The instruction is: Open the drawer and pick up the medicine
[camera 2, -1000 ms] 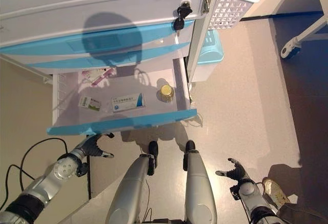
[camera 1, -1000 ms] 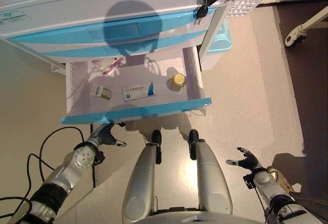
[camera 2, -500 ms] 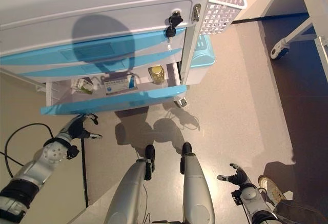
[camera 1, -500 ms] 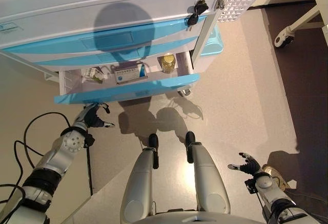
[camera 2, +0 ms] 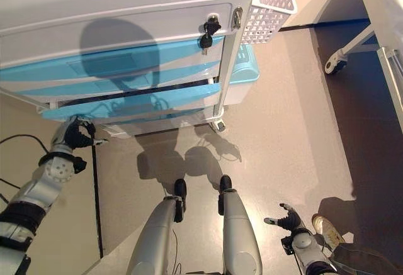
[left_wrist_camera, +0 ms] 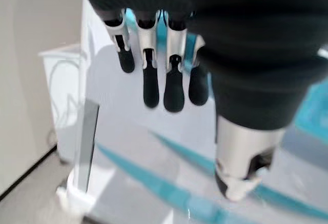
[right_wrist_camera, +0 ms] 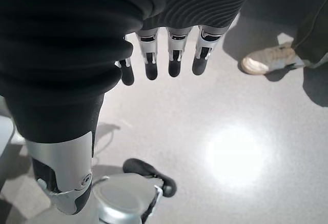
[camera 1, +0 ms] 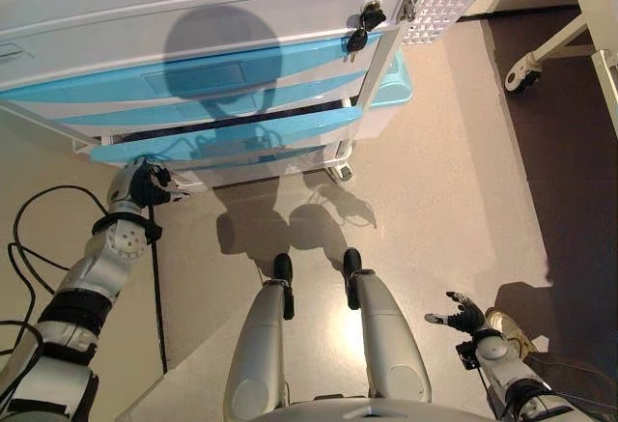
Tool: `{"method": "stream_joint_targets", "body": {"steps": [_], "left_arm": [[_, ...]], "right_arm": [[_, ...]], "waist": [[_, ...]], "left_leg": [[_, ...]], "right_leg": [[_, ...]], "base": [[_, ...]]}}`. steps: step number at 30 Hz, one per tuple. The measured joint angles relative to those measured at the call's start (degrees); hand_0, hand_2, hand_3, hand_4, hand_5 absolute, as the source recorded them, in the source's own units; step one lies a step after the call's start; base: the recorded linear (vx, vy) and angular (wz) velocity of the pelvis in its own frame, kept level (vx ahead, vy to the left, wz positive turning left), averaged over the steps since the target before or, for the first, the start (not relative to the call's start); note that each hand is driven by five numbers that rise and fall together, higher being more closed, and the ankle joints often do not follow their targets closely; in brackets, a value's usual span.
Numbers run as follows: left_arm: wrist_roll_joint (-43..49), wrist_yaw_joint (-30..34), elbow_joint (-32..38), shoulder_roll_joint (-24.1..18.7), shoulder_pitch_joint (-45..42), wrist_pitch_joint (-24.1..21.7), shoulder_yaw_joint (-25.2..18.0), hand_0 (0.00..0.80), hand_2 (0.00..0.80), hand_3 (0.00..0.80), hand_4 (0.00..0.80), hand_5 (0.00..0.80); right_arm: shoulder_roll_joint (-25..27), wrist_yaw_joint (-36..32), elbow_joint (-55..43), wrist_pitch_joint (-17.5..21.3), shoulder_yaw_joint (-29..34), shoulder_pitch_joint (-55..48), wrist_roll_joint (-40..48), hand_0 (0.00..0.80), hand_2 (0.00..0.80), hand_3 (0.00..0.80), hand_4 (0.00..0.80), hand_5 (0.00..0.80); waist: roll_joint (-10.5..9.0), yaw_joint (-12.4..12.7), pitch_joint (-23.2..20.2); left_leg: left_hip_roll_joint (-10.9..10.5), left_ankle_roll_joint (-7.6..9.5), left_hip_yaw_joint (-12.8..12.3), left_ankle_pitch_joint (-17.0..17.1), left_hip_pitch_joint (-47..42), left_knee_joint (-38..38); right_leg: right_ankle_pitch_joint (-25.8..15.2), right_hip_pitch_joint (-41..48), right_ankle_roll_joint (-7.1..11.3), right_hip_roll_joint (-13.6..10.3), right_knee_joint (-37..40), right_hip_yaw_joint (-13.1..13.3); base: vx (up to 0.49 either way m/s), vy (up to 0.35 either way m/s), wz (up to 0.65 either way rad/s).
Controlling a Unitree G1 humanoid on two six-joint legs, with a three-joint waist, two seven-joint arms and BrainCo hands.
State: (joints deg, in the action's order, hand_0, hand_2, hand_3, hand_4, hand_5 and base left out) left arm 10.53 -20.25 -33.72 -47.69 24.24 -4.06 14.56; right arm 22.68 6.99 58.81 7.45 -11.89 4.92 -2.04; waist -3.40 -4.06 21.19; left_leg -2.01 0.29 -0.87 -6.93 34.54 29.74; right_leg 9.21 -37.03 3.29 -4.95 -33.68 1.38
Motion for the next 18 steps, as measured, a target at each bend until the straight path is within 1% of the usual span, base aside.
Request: {"method": "stream_joint_targets", "body": {"steps": [3,9,11,17,18], "left_arm": [[0.0,-1.4,-0.1,-0.1,0.7,0.0,0.0,0.0,0.0,0.0,0.0,0.0],[-0.1,-2.4,-1.5,0.0,1.6,-0.1,-0.1,0.0,0.0,0.0,0.0,0.0],[-0.7,-2.4,-2.2,1.1,1.7,-0.3,-0.8,0.0,0.0,0.0,0.0,0.0],[-3.7,-1.7,-5.7,5.1,-0.6,-0.6,-2.6,0.0,0.0,0.0,0.0,0.0],[-4.9,-1.1,-5.3,6.8,-2.7,-0.8,-4.2,0.0,0.0,0.0,0.0,0.0]], "right_arm": [[-0.7,0.4,0.0,0.2,-0.1,0.0,0.5,0.0,0.0,0.0,0.0,0.0],[-1.4,1.0,0.0,0.8,-0.3,0.0,0.7,0.0,0.0,0.0,0.0,0.0],[-1.5,1.0,0.0,0.8,-0.3,0.0,0.7,0.0,0.0,0.0,0.0,0.0],[-1.8,1.1,0.0,0.8,-0.8,-0.1,1.1,0.0,0.0,0.0,0.0,0.0],[-2.0,1.1,0.1,0.8,-0.8,0.0,1.2,0.0,0.0,0.0,0.0,0.0]], "waist": [[-0.47,0.0,-0.2],[-0.48,-0.6,-0.2],[-0.47,-1.1,-0.2],[-0.45,-1.2,-0.2],[-0.43,-1.2,-0.2]], "left_leg": [[0.0,0.01,0.0,0.0,0.3,0.0],[0.1,0.12,0.3,0.1,-0.1,-0.6],[0.1,0.34,0.2,0.3,-0.3,-1.1],[0.0,0.55,0.0,0.9,-3.3,-3.6],[-0.2,0.45,0.0,1.4,-4.5,-4.9]], "right_leg": [[-0.3,-0.1,-0.29,0.1,0.3,0.0],[-0.9,0.8,-0.14,0.2,1.8,-0.2],[-1.2,1.1,-0.04,0.2,2.4,-0.2],[-1.7,3.9,0.1,-0.2,4.5,-0.2],[-1.9,4.9,0.05,-0.3,5.4,-0.2]], "base": [[0.0,0.0,0.0],[0.001,-0.003,0.0],[-0.001,-0.008,0.04],[0.011,-0.021,-0.01],[0.038,-0.05,0.0]]}}
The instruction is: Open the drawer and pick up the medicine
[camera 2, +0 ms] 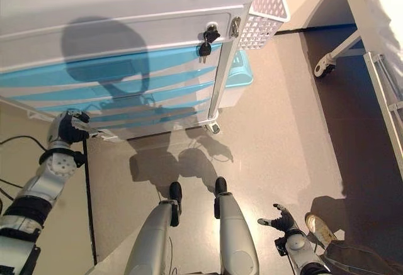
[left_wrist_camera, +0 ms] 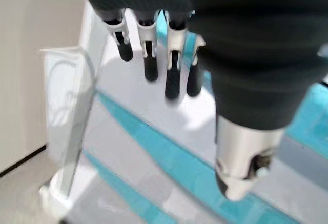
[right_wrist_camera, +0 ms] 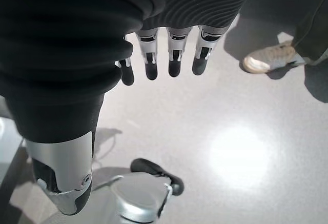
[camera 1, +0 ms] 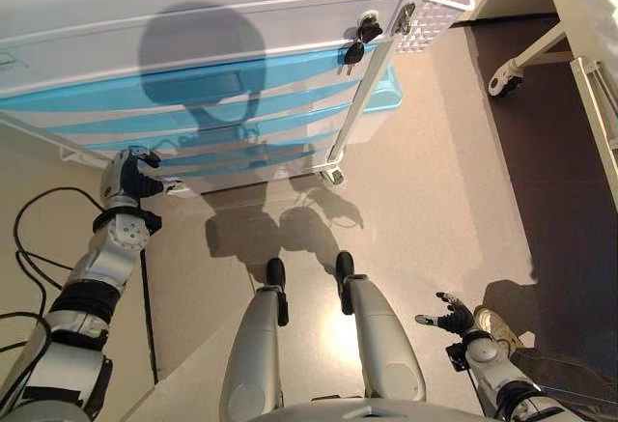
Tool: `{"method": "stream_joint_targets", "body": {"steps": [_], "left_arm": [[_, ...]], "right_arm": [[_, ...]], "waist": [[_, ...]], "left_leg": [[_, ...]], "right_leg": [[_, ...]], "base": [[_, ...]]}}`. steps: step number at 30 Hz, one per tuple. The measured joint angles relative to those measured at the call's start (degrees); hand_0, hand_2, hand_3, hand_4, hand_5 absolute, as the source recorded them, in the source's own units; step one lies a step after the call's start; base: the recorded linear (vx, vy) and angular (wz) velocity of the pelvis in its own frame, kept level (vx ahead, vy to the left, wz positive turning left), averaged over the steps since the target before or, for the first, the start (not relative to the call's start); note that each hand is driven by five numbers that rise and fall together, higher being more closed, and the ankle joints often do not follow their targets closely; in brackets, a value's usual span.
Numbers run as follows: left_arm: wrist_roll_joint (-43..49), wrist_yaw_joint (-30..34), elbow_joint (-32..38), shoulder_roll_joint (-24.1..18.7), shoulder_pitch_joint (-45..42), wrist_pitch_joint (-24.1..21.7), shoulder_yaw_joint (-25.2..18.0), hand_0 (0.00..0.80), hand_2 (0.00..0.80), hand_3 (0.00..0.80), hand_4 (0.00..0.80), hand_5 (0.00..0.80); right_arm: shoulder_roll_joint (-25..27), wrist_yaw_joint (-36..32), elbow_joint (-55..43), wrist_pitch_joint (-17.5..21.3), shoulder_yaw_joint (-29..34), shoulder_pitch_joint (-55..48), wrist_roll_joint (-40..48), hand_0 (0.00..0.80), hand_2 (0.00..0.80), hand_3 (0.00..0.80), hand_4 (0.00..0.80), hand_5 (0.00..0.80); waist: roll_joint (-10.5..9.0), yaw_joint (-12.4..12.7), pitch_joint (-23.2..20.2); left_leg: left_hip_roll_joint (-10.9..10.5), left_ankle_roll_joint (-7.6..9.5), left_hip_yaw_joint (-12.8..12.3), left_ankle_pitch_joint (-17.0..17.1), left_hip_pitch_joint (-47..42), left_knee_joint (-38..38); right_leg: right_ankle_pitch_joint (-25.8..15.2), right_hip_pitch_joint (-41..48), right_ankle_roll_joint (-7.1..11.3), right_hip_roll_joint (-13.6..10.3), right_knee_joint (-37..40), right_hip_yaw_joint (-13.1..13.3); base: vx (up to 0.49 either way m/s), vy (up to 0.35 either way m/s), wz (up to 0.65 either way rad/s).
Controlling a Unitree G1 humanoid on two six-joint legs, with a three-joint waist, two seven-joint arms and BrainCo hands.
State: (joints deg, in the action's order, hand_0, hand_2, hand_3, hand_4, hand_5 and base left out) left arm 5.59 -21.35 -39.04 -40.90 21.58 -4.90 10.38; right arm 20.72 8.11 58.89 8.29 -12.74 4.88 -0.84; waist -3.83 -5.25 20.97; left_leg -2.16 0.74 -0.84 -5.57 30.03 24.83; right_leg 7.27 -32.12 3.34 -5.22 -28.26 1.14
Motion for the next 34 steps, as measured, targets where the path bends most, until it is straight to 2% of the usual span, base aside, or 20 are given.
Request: {"method": "stream_joint_targets", "body": {"steps": [3,6,8,12,15,16,17,19,24,28,34], "left_arm": [[-1.7,1.4,0.0,3.6,-4.6,-0.6,-3.1,0.0,0.0,0.0,0.0,0.0],[-6.3,4.5,-0.2,8.9,-12.0,-1.2,-5.2,0.0,0.0,0.0,0.0,0.0],[-9.7,6.3,0.1,10.8,-15.7,-2.2,-6.2,0.0,0.0,0.0,0.0,0.0],[-14.4,11.9,-1.6,15.7,-22.8,-2.4,-6.0,0.0,0.0,0.0,0.0,0.0],[-13.8,15.2,-9.3,16.5,-24.5,-2.1,-4.4,0.0,0.0,0.0,0.0,0.0],[-13.6,15.4,-10.3,16.6,-24.8,-2.1,-4.4,0.0,0.0,0.0,0.0,0.0],[-13.1,16.3,-14.1,17.7,-24.0,-2.0,-4.5,0.0,0.0,0.0,0.0,0.0],[-11.2,17.4,-19.2,19.5,-23.9,-1.8,-4.3,0.0,0.0,0.0,0.0,0.0],[-6.2,19.3,-26.8,22.9,-24.8,-0.6,-2.5,0.0,0.0,0.0,0.0,0.0],[-4.0,19.5,-27.7,25.2,-27.0,-0.4,-2.3,0.0,0.0,0.0,0.0,0.0],[-4.0,19.1,-27.7,27.1,-27.3,-0.3,-1.2,0.0,0.0,0.0,0.0,0.0]], "right_arm": [[-0.3,0.0,0.3,-0.1,0.1,-0.1,0.0,0.0,0.0,0.0,0.0,0.0],[-0.2,0.0,0.5,-0.1,1.0,-1.3,0.0,0.0,0.0,0.0,0.0,0.0],[-0.2,0.0,0.3,-0.2,1.2,-1.6,0.0,0.0,0.0,0.0,0.0,0.0],[0.0,-0.2,2.2,-0.7,3.1,-3.0,-0.1,0.0,0.0,0.0,0.0,0.0],[0.3,-0.8,2.8,-1.0,2.6,-3.1,-1.4,0.0,0.0,0.0,0.0,0.0],[0.3,-1.1,2.6,-1.0,2.4,-3.0,-2.0,0.0,0.0,0.0,0.0,0.0],[0.5,-1.9,2.7,-1.3,1.3,-2.9,-2.6,0.0,0.0,0.0,0.0,0.0],[0.1,-2.9,3.5,-1.3,0.2,-3.0,-3.1,0.0,0.0,0.0,0.0,0.0],[-1.7,-5.5,5.7,-1.9,0.4,-4.4,-1.7,0.0,0.0,0.0,0.0,0.0],[-4.3,-7.2,7.6,-2.4,1.0,-7.3,1.7,0.0,0.0,0.0,0.0,0.0],[-5.9,-7.7,7.7,-2.6,0.5,-8.6,2.7,0.0,0.0,0.0,0.0,0.0]], "waist": [[0.07,0.1,0.0],[0.7,1.5,-0.2],[1.22,2.4,-0.4],[4.28,3.3,-3.6],[5.84,3.2,-7.3],[6.01,3.2,-7.7],[6.15,3.1,-8.2],[5.8,3.1,-10.3],[3.9,3.3,-14.3],[2.96,4.7,-17.1],[3.84,4.9,-18.3]], "left_leg": [[-0.1,-0.16,0.2,0.9,-3.3,-2.8],[0.1,-0.65,0.9,2.7,-9.6,-8.3],[0.3,-0.82,1.4,3.7,-12.0,-10.9],[0.7,-1.34,3.4,6.5,-18.4,-18.5],[1.4,-1.76,3.8,7.0,-21.8,-21.4],[1.5,-1.83,3.9,7.0,-22.2,-21.6],[1.8,-2.04,4.0,7.2,-23.9,-22.2],[2.4,-2.49,4.0,6.8,-25.4,-22.6],[3.8,-3.59,3.8,6.3,-29.1,-23.6],[4.3,-4.11,3.9,5.8,-30.9,-24.1],[4.8,-3.8,4.9,6.0,-32.2,-25.4]], "right_leg": [[-0.4,2.9,-0.12,0.0,2.1,-0.2],[-1.0,8.7,-0.46,0.0,6.4,-1.1],[-1.1,11.1,-0.59,0.0,8.1,-2.0],[-2.3,17.6,-0.93,0.3,14.0,-4.3],[-2.4,20.8,-0.92,1.1,16.7,-5.0],[-2.4,21.4,-0.93,1.2,16.9,-5.2],[-2.7,23.4,-1.26,1.6,18.3,-5.6],[-2.7,25.2,-1.29,2.1,19.7,-5.7],[-2.4,28.8,-2.34,3.5,21.1,-5.5],[-1.8,30.4,-3.2,4.3,20.8,-5.6],[-1.6,32.7,-3.35,4.4,21.2,-7.3]], "base": [[0.044,-0.043,0.02],[0.074,-0.07,0.07],[0.077,-0.069,0.17],[0.08,-0.078,0.24],[0.058,-0.07,0.06],[0.06,-0.09,0.04],[0.064,-0.06,0.02],[0.068,-0.046,-0.03],[0.09,-0.044,-0.05],[0.071,-0.025,-0.01],[0.008,-0.011,0.11]]}}
